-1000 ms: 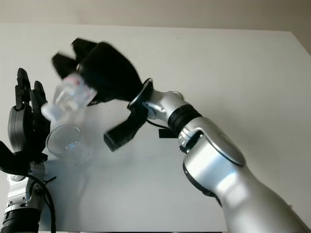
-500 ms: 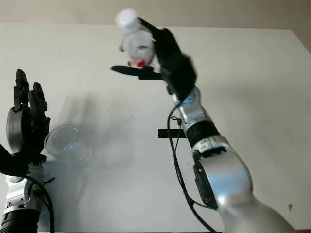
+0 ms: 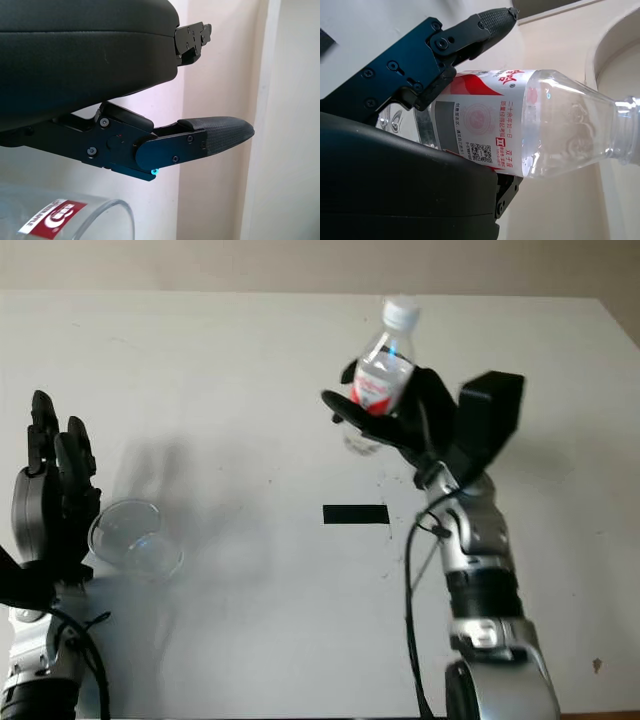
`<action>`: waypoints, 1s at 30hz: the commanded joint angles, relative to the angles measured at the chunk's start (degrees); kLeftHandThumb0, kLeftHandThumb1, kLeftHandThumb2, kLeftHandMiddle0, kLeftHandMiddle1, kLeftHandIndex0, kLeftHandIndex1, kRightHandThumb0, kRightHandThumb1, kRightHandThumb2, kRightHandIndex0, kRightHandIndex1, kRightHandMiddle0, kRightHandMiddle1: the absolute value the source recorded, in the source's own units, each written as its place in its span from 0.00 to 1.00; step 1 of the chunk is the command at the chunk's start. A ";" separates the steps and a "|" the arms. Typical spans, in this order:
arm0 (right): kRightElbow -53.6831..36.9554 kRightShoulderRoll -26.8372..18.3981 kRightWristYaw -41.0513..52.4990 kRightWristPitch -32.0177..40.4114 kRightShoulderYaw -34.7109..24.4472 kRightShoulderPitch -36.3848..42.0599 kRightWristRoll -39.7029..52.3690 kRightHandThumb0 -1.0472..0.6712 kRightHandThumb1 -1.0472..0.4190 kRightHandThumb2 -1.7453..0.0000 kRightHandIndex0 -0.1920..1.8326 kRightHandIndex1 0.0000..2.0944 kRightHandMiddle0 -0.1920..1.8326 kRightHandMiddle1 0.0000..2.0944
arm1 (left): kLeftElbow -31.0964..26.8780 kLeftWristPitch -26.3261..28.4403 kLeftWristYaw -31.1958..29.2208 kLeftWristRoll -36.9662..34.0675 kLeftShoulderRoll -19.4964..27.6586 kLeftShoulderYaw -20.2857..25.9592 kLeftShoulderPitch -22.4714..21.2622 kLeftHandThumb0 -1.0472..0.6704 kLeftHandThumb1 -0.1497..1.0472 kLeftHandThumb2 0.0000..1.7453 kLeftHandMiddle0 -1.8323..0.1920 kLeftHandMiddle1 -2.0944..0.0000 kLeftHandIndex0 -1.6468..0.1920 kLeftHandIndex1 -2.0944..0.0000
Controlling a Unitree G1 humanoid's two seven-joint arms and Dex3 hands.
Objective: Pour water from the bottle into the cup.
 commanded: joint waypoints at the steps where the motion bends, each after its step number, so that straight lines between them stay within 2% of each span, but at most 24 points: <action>1: -5.24 -0.59 -0.63 1.87 -2.14 2.86 1.65 0.51 0.00 0.84 0.64 1.00 0.41 1.00 | 0.04 0.30 -0.16 -0.62 -0.51 0.34 1.86 0.18 1.00 0.34 1.00 0.99 1.00 1.00; 6: -10.70 -0.89 -2.29 4.88 -2.40 6.35 1.10 0.50 0.00 0.87 0.58 1.00 0.32 1.00 | -0.67 0.67 -0.12 -0.72 -0.48 0.60 2.22 0.19 1.00 0.35 1.00 0.99 1.00 1.00; 18: -16.55 -2.27 -1.97 10.16 -1.00 12.55 -0.29 0.48 0.00 0.90 0.48 1.00 0.25 1.00 | -1.18 0.34 0.38 0.38 -0.29 0.77 2.82 0.19 1.00 0.36 1.00 1.00 1.00 1.00; 30: -16.20 -0.72 -2.49 11.22 2.09 12.49 -1.08 0.47 0.00 0.88 0.49 1.00 0.20 1.00 | -1.22 0.17 0.41 0.10 -0.35 1.05 2.72 0.19 1.00 0.37 1.00 0.99 1.00 1.00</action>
